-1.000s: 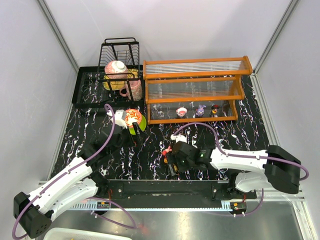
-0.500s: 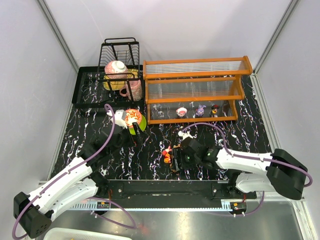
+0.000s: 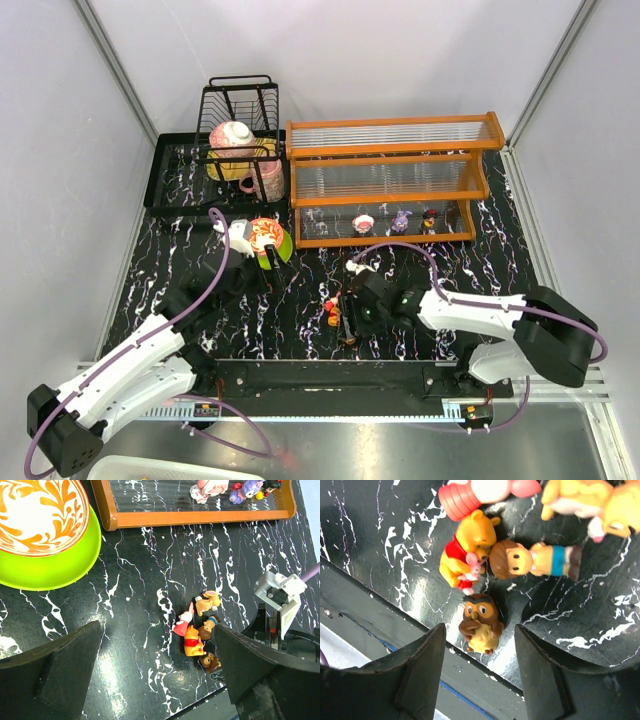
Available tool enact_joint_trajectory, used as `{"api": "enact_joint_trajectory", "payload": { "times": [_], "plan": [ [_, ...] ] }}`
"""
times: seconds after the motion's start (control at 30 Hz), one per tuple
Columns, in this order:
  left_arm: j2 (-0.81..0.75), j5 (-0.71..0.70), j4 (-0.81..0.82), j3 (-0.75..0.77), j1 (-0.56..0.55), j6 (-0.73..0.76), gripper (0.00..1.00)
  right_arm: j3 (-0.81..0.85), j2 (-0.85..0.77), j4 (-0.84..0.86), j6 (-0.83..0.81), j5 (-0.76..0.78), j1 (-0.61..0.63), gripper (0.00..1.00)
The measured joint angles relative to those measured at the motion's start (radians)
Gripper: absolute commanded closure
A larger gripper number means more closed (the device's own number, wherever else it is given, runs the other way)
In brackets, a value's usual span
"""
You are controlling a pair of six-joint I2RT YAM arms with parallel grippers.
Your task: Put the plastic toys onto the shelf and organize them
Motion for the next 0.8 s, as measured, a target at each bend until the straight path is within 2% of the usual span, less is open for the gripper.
{"api": "enact_joint_trajectory", "payload": {
  "times": [0.2,0.8],
  "plan": [
    [-0.002,-0.001,0.0,0.0,0.0,0.0,0.01,0.076,0.066,-0.045,-0.036,-0.001,0.0,0.41],
    [0.008,-0.004,0.0,0.0,0.0,0.0,0.01,0.061,0.056,-0.084,-0.041,-0.008,0.0,0.39]
  ]
}}
